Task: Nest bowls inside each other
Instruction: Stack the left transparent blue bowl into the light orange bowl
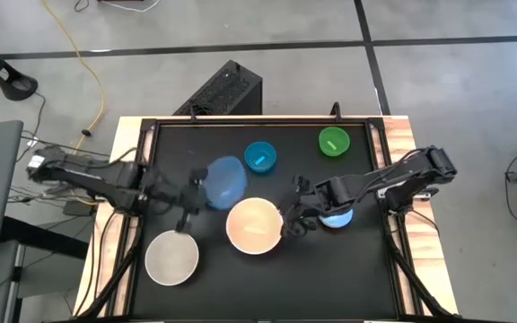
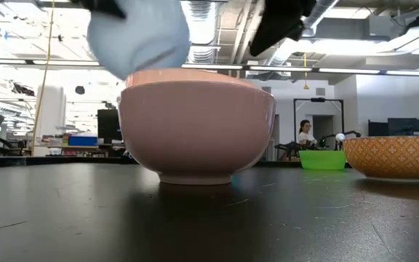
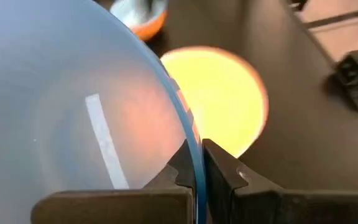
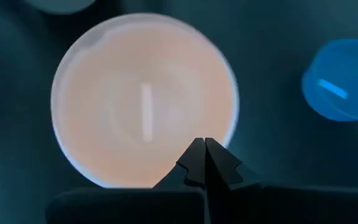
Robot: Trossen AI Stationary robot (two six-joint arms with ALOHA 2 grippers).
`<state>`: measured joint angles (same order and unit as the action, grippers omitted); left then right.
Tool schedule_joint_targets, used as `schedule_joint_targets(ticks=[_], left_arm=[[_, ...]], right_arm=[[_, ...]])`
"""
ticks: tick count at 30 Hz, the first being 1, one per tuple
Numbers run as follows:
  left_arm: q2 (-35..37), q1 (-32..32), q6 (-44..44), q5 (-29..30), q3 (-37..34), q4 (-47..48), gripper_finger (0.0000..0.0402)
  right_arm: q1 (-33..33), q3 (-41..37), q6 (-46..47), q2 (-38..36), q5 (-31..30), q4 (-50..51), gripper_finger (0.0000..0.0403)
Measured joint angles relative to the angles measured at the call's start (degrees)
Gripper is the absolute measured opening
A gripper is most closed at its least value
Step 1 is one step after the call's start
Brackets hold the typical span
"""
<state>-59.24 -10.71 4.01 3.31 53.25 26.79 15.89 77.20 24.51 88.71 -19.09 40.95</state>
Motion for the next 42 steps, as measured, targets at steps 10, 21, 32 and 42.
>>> schedule_joint_targets(ticks=[10,21,32,42], left_arm=[[-20.64,-11.04,6.83,3.68,9.36,-7.29,0.0],[-36.08,-11.73,8.98,5.04,22.21,5.79,0.0],[-38.45,-12.6,7.48,6.0,24.81,11.17,0.0],[-38.44,-12.64,6.87,6.11,24.31,11.49,0.0]], right_arm=[[0.27,-20.02,14.37,-17.29,-8.13,-7.7,0.0013],[4.48,-31.54,16.11,-21.99,-8.0,-22.31,0.0013],[5.15,-31.6,15.96,-20.99,-8.0,-22.9,0.0013],[5.01,-31.6,15.98,-21.03,-8.0,-23.04,0.0013]])
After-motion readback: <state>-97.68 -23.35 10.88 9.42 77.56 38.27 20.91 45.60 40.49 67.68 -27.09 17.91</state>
